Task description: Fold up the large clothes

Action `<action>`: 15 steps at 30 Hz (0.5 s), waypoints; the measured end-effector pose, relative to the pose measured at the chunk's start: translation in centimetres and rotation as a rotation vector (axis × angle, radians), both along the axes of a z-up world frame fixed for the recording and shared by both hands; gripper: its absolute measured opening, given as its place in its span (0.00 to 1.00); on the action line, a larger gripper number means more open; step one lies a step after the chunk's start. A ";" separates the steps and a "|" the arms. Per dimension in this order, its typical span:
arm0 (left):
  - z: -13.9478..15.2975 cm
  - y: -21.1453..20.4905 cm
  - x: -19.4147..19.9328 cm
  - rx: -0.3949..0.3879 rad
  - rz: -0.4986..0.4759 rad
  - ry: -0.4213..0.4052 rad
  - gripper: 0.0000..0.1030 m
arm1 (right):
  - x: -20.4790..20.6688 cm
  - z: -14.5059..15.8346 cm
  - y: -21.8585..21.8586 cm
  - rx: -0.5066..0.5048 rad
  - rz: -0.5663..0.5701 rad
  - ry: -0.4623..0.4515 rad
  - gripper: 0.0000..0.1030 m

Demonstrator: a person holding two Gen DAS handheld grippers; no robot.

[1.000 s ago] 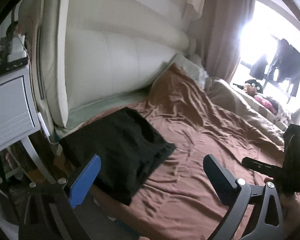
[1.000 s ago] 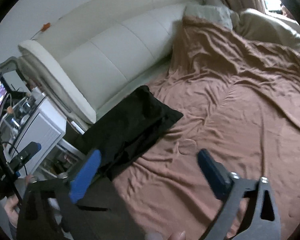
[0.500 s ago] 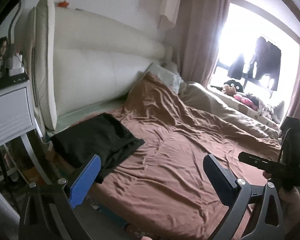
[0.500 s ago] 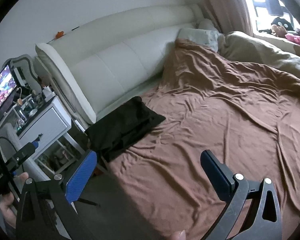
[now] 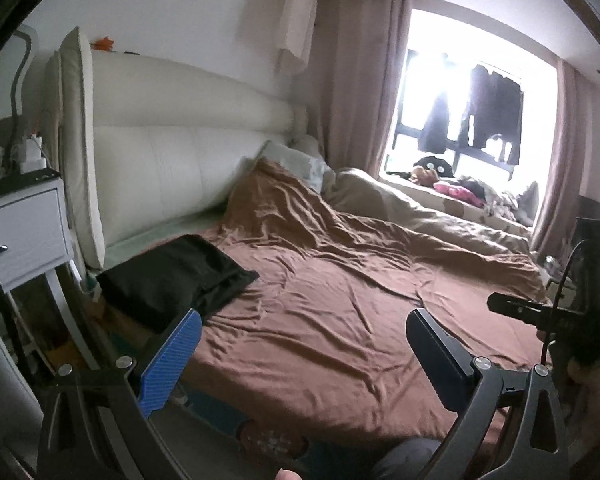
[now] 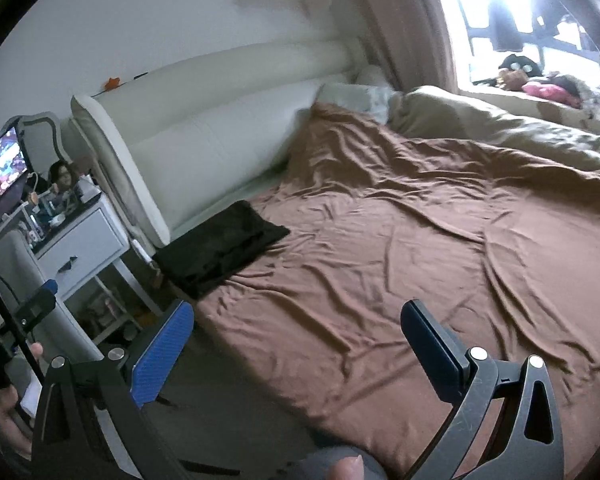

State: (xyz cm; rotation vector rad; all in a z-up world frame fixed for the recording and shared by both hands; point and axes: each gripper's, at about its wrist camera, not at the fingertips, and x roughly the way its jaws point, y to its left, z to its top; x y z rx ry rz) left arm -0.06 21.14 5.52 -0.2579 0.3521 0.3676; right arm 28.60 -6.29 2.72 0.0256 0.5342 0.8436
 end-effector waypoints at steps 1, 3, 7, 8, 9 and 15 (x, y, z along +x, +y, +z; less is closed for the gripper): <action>-0.1 -0.4 -0.4 0.000 -0.005 -0.002 1.00 | -0.6 -0.2 -0.5 0.000 -0.011 -0.004 1.00; -0.5 -1.2 -1.3 0.005 -0.012 -0.004 1.00 | -2.1 -0.5 -1.7 -0.002 -0.042 -0.017 1.00; -1.3 -2.6 -3.3 -0.005 -0.040 -0.017 1.00 | -5.7 -1.4 -4.1 -0.013 -0.097 -0.043 1.00; -1.5 -2.9 -3.9 -0.005 -0.042 -0.025 1.00 | -6.5 -1.6 -4.5 -0.013 -0.104 -0.047 1.00; -1.6 -3.2 -4.3 -0.002 -0.041 -0.027 1.00 | -7.5 -1.8 -5.0 -0.015 -0.110 -0.055 1.00; -2.4 -4.7 -6.8 0.004 -0.069 -0.028 1.00 | -11.8 -3.2 -7.0 -0.011 -0.133 -0.071 1.00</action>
